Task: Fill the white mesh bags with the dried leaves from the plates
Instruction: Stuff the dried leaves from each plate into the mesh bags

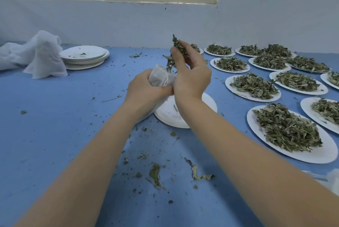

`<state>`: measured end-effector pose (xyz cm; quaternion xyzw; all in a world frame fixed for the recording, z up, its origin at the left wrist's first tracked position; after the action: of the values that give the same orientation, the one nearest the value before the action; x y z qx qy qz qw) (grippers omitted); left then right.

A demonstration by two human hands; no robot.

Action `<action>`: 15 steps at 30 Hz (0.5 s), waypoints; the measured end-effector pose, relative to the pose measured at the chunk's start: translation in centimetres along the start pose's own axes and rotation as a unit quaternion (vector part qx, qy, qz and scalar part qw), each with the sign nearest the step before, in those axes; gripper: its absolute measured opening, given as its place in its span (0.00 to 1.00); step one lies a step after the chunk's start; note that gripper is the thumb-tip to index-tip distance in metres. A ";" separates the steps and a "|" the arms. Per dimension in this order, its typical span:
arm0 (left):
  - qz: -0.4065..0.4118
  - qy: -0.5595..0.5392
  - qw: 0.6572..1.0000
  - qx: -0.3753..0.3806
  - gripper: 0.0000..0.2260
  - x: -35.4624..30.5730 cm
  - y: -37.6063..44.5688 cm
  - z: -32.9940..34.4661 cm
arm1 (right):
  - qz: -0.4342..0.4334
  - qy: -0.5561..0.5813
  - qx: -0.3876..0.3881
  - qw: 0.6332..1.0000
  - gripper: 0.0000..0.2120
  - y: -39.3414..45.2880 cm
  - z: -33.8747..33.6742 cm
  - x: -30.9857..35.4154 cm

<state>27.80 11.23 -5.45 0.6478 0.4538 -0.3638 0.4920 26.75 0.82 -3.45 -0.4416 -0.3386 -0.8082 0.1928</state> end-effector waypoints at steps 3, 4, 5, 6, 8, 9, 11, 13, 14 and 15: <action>-0.010 -0.038 0.999 -0.017 0.07 -0.3 0.0 -0.2 | 0.006 0.019 0.025 0.999 0.09 -0.5 0.4 0.1; -0.018 -0.050 0.998 -0.023 0.07 -0.3 0.2 -0.4 | 0.003 0.020 0.033 0.999 0.09 -0.6 0.4 0.2; -0.023 -0.062 0.997 -0.028 0.08 -0.2 0.3 -0.7 | -0.002 0.019 0.044 0.999 0.09 -0.6 0.5 0.3; -0.028 -0.069 0.997 -0.033 0.08 -0.2 0.4 -0.9 | -0.008 0.018 0.057 0.998 0.09 -0.7 0.4 0.4; -0.034 -0.062 0.996 -0.050 0.08 -0.1 0.8 -1.2 | -0.026 0.011 0.089 0.996 0.10 -0.7 0.2 0.6; -0.035 -0.057 0.996 -0.057 0.08 0.0 0.9 -1.3 | -0.038 0.002 0.107 0.994 0.11 -0.7 0.0 0.7; -0.033 -0.052 0.996 -0.064 0.08 0.0 0.9 -1.2 | -0.055 -0.017 0.142 0.988 0.10 -0.4 -0.5 0.9; -0.025 -0.041 0.996 -0.076 0.11 0.0 0.9 -1.2 | -0.070 -0.044 0.172 0.982 0.08 0.0 -0.9 1.1; -0.019 -0.029 0.996 -0.086 0.12 -0.1 0.8 -1.3 | -0.081 -0.061 0.185 0.978 0.08 0.2 -1.2 1.2; -0.012 -0.013 0.995 -0.098 0.13 -0.2 0.8 -1.4 | -0.093 -0.077 0.195 0.973 0.08 0.4 -1.4 1.2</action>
<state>28.55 12.42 -4.67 0.5864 0.4890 -0.3319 0.5540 25.54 -0.52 -2.79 -0.4226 -0.5434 -0.7045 0.1726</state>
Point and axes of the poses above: each hand's wrist, its own y-axis towards the middle knuckle, its own z-axis out of the palm, x = y × z, the point moved 3 cm from there along y, towards the middle knuckle, and after that the axes turned 4 degrees about -x, right-handed, at the moved point
